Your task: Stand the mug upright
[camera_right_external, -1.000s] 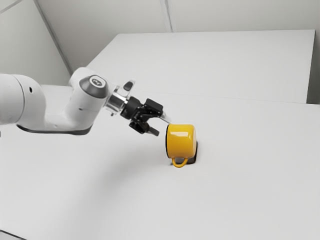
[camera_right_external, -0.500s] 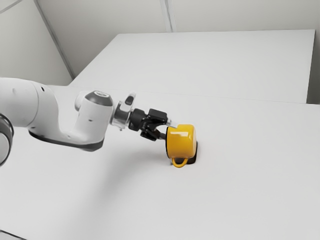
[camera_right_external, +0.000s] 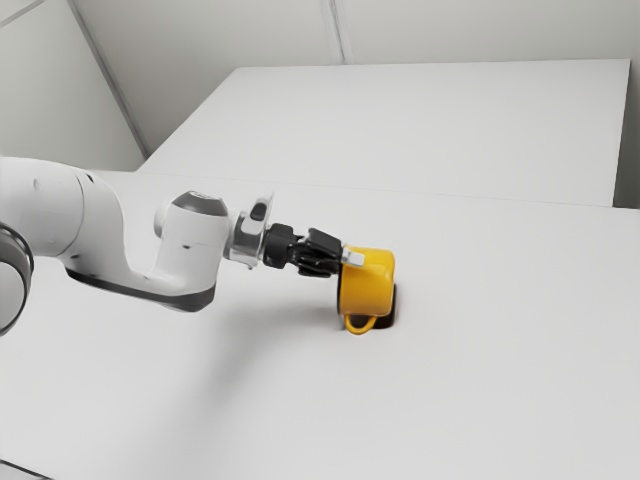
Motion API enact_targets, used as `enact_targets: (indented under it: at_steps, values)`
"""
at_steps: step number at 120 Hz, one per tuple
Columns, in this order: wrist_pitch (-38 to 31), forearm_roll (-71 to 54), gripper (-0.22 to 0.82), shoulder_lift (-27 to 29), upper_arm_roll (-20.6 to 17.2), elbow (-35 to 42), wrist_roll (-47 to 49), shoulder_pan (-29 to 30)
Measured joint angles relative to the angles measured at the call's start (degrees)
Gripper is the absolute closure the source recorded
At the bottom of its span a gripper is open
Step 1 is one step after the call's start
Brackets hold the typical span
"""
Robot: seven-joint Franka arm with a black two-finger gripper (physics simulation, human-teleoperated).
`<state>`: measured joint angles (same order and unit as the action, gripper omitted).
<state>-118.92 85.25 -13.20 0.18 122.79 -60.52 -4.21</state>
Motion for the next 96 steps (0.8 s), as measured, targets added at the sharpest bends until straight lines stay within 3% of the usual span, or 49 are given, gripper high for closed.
enact_targets:
  at_steps: [15, 32, 79, 96]
  values:
    - [0.1, 0.4, 0.66, 0.1, 0.0, 0.0, -1.9, -0.1]
    - [-0.3, 0.5, 0.73, 0.1, 0.0, 0.0, -3.7, -0.1]
    - [-1.7, -0.8, 0.79, 5.6, 0.0, -0.3, -6.4, -0.6]
    - [-2.7, -10.0, 0.79, 8.8, 0.1, -1.9, -4.0, -0.8]
